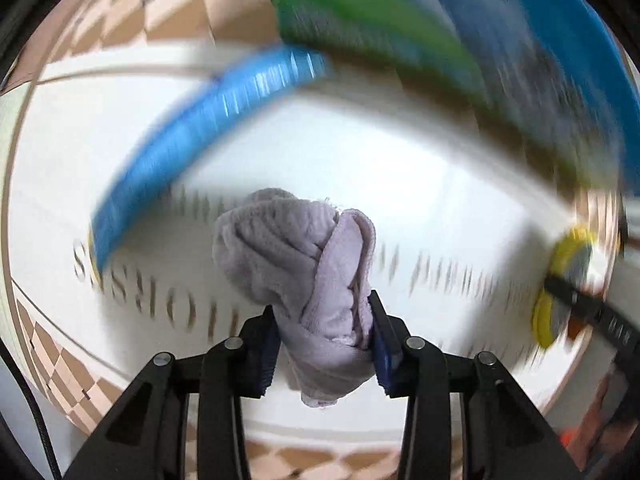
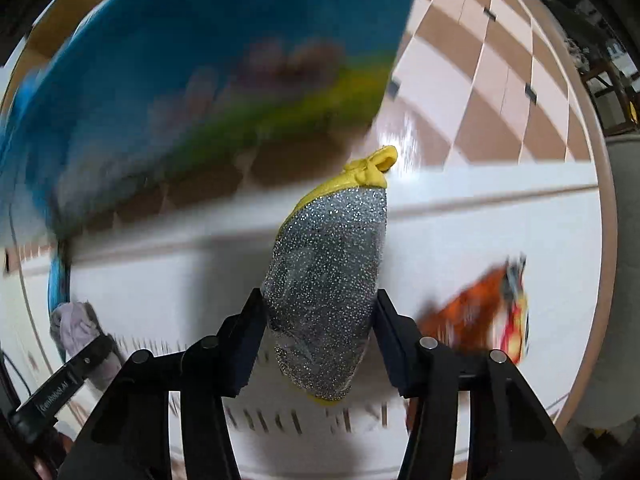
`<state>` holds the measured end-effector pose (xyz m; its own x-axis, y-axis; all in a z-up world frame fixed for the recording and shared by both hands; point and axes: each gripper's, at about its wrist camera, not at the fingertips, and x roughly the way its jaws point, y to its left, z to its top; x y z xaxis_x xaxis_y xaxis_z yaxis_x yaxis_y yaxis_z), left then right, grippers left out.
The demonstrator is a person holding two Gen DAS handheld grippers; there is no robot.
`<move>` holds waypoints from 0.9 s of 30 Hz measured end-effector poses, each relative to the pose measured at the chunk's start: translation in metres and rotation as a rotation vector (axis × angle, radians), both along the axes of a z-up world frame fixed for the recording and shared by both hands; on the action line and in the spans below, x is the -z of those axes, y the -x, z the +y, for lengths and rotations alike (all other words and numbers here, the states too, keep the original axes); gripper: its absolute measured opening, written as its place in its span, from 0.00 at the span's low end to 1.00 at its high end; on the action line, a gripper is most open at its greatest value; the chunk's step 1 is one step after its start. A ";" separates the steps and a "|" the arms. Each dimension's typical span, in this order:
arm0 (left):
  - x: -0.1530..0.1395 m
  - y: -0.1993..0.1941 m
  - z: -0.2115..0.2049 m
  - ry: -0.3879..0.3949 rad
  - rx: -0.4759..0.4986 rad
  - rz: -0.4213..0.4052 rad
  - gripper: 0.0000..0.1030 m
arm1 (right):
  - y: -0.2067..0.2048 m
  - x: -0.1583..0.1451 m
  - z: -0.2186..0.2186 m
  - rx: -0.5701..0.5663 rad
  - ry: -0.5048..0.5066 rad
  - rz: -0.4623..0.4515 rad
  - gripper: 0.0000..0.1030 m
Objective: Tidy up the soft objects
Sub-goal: 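Grasp the lilac towel with left tool while right tool grasps the silver scrubber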
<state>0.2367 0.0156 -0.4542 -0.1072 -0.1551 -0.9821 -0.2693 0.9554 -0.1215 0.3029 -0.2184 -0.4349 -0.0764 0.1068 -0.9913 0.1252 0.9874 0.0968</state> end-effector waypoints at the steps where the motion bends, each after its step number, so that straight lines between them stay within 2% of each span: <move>1: 0.003 0.011 -0.005 0.017 0.032 0.016 0.35 | 0.010 0.000 0.002 -0.019 -0.009 0.018 0.53; 4: 0.005 0.035 -0.015 0.011 0.084 0.013 0.37 | 0.046 0.001 0.009 -0.085 -0.039 0.069 0.53; 6: 0.008 0.039 -0.018 0.032 0.064 0.011 0.41 | 0.067 0.003 0.015 -0.122 -0.044 0.094 0.53; 9: 0.009 0.040 -0.010 0.087 0.005 0.017 0.53 | 0.087 0.011 0.019 -0.127 -0.054 0.133 0.54; 13: 0.012 0.029 -0.012 0.076 -0.007 0.016 0.54 | 0.094 0.016 0.021 -0.090 -0.077 0.151 0.57; 17: 0.014 0.025 -0.032 0.028 0.049 0.018 0.54 | 0.081 0.021 0.021 -0.098 -0.066 0.166 0.59; 20: 0.017 0.034 -0.054 -0.018 0.096 0.028 0.51 | 0.083 0.021 0.027 -0.110 -0.053 0.170 0.59; 21: 0.018 0.042 -0.065 -0.044 0.111 0.024 0.39 | 0.082 0.022 0.032 -0.115 -0.047 0.168 0.59; 22: 0.017 0.046 -0.073 -0.057 0.124 0.023 0.34 | 0.084 0.022 0.035 -0.123 -0.037 0.165 0.59; 23: 0.017 0.048 -0.076 -0.055 0.131 0.025 0.34 | 0.081 0.019 0.038 -0.129 -0.028 0.162 0.58; 25: 0.012 0.053 -0.087 -0.054 0.133 0.007 0.33 | 0.084 0.016 0.045 -0.156 0.006 0.146 0.52; 27: -0.004 0.055 -0.100 -0.042 0.153 -0.020 0.33 | 0.092 0.013 0.053 -0.180 0.025 0.125 0.48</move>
